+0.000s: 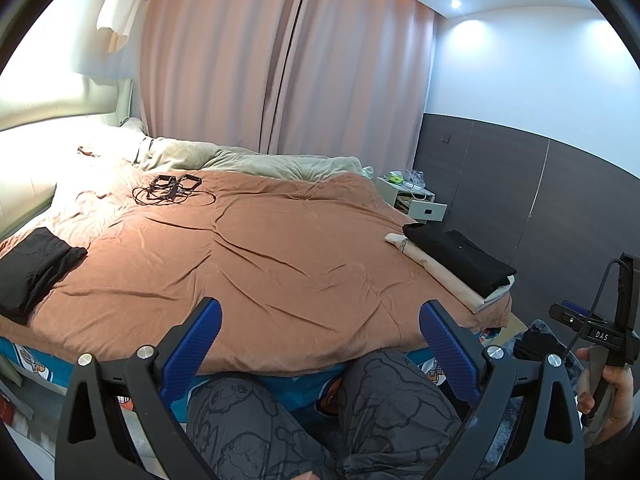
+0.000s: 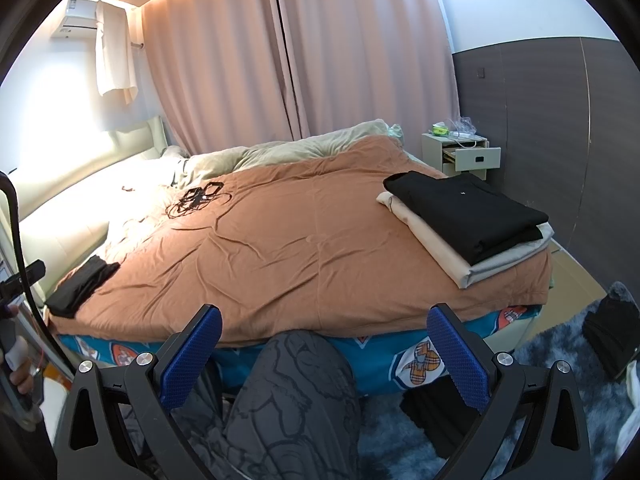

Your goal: Fold large clothes

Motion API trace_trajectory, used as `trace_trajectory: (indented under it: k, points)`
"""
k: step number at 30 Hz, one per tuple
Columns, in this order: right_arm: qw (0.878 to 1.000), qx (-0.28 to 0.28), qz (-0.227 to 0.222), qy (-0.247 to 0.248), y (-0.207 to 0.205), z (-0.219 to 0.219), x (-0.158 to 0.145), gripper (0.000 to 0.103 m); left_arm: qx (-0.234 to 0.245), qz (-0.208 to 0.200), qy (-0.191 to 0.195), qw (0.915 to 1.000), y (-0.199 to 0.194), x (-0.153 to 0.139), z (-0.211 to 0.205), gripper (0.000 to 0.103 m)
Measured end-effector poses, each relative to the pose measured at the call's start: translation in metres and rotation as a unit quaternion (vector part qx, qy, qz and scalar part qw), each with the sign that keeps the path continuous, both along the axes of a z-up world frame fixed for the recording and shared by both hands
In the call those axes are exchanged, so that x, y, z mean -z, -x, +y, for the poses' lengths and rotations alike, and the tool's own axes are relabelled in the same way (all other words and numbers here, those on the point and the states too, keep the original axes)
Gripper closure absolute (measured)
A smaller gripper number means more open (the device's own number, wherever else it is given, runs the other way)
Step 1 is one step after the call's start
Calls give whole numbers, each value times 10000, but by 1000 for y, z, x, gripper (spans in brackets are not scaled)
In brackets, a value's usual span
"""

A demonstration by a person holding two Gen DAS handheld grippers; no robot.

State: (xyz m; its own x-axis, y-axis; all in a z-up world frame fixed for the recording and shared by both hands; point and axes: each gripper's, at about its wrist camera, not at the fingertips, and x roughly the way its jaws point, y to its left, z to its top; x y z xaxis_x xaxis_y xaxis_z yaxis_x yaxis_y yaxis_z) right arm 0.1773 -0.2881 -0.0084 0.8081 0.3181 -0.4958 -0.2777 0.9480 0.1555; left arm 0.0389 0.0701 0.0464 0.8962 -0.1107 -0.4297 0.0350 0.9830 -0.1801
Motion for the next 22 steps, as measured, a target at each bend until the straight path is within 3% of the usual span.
trace_trajectory:
  k: [22]
  points:
    - [10000, 11, 63, 9, -1, -1, 5, 0, -76, 35, -155, 9998, 0, 7, 2, 2]
